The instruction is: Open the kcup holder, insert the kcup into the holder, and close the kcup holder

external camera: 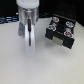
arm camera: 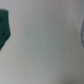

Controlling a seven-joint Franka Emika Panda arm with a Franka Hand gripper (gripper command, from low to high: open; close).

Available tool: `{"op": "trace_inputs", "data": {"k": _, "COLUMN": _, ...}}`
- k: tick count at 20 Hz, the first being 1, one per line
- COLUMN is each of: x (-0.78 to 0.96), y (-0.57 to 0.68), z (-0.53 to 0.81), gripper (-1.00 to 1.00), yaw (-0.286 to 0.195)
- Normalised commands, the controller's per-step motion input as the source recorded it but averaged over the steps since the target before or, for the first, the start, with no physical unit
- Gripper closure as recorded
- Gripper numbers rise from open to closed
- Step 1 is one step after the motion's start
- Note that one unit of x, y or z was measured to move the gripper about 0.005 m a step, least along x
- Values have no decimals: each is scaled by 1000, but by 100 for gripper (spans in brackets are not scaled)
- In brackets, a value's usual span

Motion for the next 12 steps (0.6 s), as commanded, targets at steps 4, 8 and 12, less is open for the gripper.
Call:
{"op": "trace_inputs", "data": {"k": 4, "x": 14, "y": 351, "z": 243, "gripper": -100, "yaw": 0}}
{"op": "trace_inputs", "data": {"k": 8, "x": -191, "y": 338, "z": 126, "gripper": -100, "yaw": 0}}
{"op": "trace_inputs", "data": {"k": 12, "x": -354, "y": 349, "z": 14, "gripper": -100, "yaw": 0}}
